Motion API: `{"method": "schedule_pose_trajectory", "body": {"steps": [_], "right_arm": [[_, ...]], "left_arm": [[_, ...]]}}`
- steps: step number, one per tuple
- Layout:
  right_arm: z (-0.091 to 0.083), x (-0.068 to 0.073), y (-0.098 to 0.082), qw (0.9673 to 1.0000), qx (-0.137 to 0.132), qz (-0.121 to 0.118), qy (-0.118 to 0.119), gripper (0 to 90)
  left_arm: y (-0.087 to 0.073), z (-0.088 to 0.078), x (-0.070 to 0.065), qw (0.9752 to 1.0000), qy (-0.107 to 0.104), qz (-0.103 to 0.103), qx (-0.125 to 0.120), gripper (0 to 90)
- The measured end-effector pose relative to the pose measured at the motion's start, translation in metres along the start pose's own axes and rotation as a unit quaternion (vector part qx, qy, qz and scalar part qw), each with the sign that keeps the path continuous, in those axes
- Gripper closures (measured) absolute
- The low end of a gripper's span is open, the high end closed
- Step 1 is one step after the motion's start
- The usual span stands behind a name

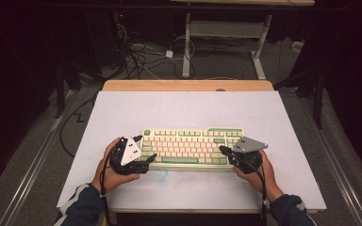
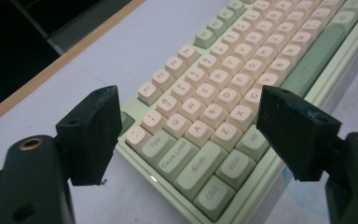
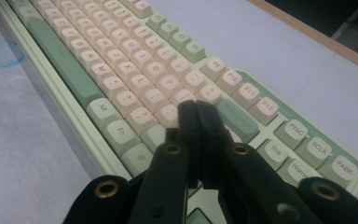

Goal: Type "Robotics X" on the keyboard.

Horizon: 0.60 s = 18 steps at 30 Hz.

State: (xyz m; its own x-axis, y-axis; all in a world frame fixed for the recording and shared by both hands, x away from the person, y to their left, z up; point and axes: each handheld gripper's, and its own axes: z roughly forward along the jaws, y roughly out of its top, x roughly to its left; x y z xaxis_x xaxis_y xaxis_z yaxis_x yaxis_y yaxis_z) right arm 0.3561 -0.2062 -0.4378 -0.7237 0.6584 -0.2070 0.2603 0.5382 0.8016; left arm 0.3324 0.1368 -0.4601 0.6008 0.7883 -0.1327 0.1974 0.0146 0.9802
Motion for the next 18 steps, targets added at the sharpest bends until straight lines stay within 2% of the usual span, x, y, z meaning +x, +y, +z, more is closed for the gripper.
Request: {"method": "schedule_pose_trajectory", "body": {"steps": [6,11,18], "right_arm": [[0.004,-0.001,0.006,1.0000,-0.002,0.001,-0.001,90.0],[0.009,-0.001,0.012,1.0000,0.001,-0.002,0.000,90.0],[0.021,0.001,0.023,1.0000,0.005,-0.004,0.004,90.0]], "left_arm": [[-0.017,-0.009,-0.001,0.9997,0.008,0.019,0.015,21.2],[-0.022,-0.016,0.002,0.9996,0.005,0.014,0.024,20.6],[-0.024,-0.023,0.007,0.9996,0.015,0.010,0.023,19.7]]}}
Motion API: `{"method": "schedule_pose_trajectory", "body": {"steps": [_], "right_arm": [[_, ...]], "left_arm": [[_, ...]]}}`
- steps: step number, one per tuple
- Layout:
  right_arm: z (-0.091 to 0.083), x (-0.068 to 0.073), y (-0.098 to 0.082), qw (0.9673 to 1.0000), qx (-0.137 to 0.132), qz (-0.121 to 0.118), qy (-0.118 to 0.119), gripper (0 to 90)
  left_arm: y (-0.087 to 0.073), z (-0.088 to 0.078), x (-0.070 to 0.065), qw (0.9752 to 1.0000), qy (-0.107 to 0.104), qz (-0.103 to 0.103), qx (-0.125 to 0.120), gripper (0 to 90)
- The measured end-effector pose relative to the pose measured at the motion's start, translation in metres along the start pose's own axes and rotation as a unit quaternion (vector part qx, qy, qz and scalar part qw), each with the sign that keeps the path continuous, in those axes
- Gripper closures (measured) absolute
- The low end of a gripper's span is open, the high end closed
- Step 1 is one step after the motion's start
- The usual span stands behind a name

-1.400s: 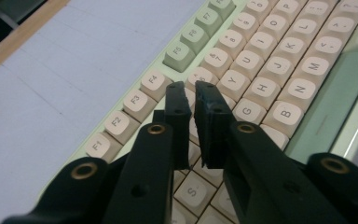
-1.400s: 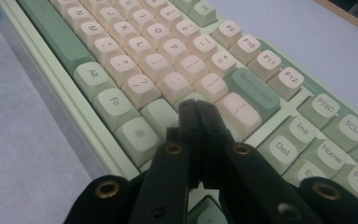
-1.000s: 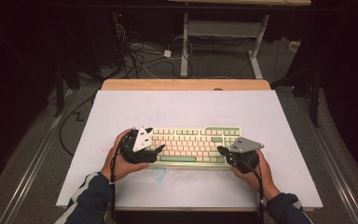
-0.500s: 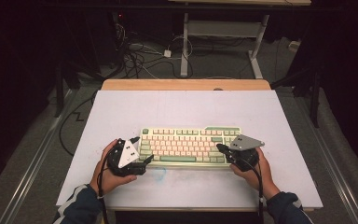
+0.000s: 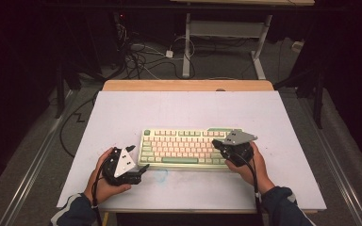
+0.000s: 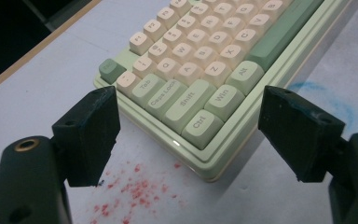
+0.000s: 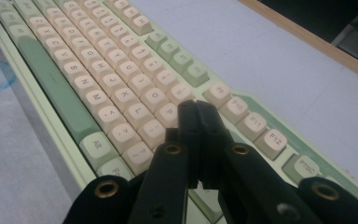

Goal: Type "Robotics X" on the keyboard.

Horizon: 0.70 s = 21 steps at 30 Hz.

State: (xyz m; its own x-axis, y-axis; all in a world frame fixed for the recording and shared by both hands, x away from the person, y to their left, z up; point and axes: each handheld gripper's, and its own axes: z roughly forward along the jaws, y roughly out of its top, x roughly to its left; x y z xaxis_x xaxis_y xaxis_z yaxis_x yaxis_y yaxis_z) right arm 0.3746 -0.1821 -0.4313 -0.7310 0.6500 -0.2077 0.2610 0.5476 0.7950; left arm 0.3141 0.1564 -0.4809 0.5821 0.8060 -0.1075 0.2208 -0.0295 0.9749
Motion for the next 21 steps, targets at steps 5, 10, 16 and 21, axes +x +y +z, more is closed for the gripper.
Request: {"method": "schedule_pose_trajectory", "body": {"steps": [5,10,16,21], "right_arm": [[0.013,0.004,0.010,0.9999,0.007,-0.006,0.008,90.0],[0.027,0.008,0.019,0.9995,0.019,-0.014,0.019,90.0],[0.044,0.016,0.027,0.9985,0.039,-0.030,0.024,90.0],[0.051,0.018,0.027,0.9979,0.052,-0.028,0.026,90.0]], "left_arm": [[0.000,-0.001,0.003,1.0000,0.006,0.000,0.001,19.7],[-0.002,0.000,0.004,0.9999,0.009,0.001,0.006,19.7],[-0.004,0.001,0.004,0.9999,0.010,0.002,0.011,19.7],[-0.005,0.002,0.004,0.9998,0.011,0.006,0.016,19.7]]}}
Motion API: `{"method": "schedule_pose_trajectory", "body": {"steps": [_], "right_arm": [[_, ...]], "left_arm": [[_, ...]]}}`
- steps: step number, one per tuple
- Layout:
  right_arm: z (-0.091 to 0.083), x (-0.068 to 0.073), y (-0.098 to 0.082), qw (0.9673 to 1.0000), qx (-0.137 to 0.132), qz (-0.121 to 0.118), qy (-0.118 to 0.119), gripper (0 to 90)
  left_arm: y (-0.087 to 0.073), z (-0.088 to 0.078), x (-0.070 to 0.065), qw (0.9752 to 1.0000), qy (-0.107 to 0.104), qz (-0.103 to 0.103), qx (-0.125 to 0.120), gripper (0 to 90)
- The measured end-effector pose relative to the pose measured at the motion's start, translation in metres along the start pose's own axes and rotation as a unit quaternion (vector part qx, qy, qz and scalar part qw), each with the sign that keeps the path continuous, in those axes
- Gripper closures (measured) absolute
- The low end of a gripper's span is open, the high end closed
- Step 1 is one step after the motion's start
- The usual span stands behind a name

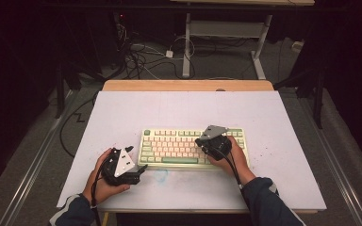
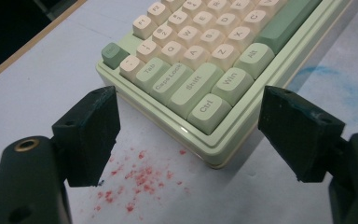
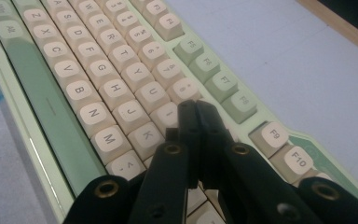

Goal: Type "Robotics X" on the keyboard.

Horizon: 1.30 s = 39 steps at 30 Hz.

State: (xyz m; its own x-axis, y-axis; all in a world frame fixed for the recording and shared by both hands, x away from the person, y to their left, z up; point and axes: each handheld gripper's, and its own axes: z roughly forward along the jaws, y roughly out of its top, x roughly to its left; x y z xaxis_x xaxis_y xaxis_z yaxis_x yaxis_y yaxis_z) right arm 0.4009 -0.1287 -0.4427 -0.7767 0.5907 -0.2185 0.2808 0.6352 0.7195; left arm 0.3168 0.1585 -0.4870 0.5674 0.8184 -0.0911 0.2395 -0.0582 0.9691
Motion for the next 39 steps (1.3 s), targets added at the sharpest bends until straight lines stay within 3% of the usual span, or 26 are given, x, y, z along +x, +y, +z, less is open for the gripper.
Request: {"method": "schedule_pose_trajectory", "body": {"steps": [16,30,34,39], "right_arm": [[0.011,0.002,0.000,0.9998,0.020,-0.003,-0.005,90.0],[-0.017,-0.001,-0.005,0.9983,-0.052,0.025,-0.006,87.4],[-0.024,-0.002,-0.008,0.9974,-0.065,0.028,-0.010,81.6],[-0.035,-0.001,-0.010,0.9950,-0.094,0.028,-0.018,64.6]], "left_arm": [[-0.002,0.001,-0.002,0.9999,-0.002,0.008,0.008,19.7],[-0.003,0.001,-0.004,0.9998,0.003,0.015,0.013,19.8],[-0.006,0.002,-0.005,0.9997,0.004,0.018,0.019,19.8],[-0.008,0.003,-0.006,0.9994,0.002,0.015,0.031,21.1]]}}
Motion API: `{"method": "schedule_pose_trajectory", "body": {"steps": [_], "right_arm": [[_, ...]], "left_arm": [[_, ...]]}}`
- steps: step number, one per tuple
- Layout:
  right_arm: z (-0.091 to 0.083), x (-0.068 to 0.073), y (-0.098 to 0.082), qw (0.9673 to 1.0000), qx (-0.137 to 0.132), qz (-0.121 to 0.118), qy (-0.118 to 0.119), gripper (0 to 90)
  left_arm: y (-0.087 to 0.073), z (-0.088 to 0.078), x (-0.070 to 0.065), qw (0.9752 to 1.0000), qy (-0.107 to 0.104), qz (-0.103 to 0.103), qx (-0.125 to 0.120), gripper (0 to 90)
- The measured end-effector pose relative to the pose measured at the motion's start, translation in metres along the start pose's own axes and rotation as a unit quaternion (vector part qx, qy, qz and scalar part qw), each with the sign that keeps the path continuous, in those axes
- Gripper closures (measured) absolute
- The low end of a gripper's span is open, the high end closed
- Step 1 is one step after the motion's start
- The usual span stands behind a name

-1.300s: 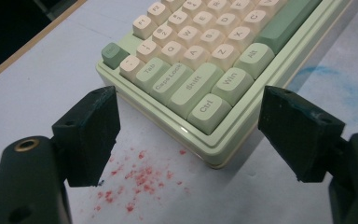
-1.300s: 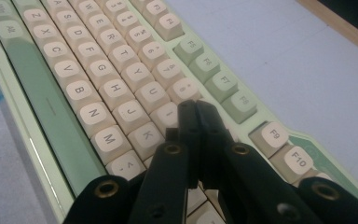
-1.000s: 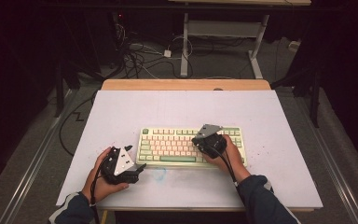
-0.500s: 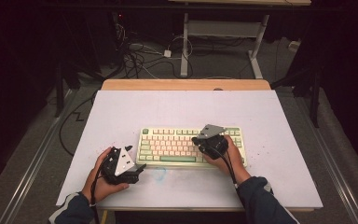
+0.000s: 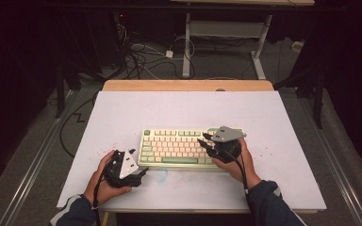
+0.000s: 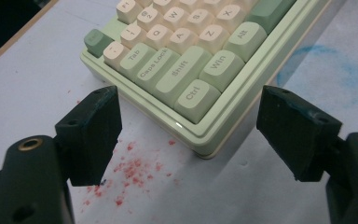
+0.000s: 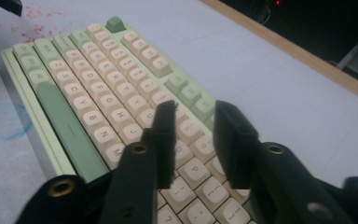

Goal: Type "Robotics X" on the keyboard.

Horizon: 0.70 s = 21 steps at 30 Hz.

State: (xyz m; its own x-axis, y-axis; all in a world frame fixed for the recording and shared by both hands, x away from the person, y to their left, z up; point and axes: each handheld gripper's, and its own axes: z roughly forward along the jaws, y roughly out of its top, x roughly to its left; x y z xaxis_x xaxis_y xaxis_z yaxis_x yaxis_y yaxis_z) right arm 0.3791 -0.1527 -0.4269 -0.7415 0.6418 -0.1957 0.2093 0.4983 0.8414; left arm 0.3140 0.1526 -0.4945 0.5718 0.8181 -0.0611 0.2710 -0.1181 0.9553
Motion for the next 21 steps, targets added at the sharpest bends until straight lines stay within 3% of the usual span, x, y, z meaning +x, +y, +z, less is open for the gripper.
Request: {"method": "schedule_pose_trajectory", "body": {"steps": [6,16,21], "right_arm": [[-0.014,0.002,-0.005,0.9993,-0.032,0.002,-0.018,43.2],[-0.036,0.004,-0.021,0.9971,-0.049,-0.004,-0.059,25.7],[-0.048,0.008,-0.033,0.9957,-0.058,0.002,-0.072,21.3]], "left_arm": [[0.002,-0.001,0.000,0.9999,-0.001,-0.010,-0.005,21.1],[0.003,-0.001,-0.001,0.9999,-0.001,-0.014,-0.001,32.7],[0.007,-0.003,-0.002,0.9997,-0.012,-0.022,-0.002,40.7]]}}
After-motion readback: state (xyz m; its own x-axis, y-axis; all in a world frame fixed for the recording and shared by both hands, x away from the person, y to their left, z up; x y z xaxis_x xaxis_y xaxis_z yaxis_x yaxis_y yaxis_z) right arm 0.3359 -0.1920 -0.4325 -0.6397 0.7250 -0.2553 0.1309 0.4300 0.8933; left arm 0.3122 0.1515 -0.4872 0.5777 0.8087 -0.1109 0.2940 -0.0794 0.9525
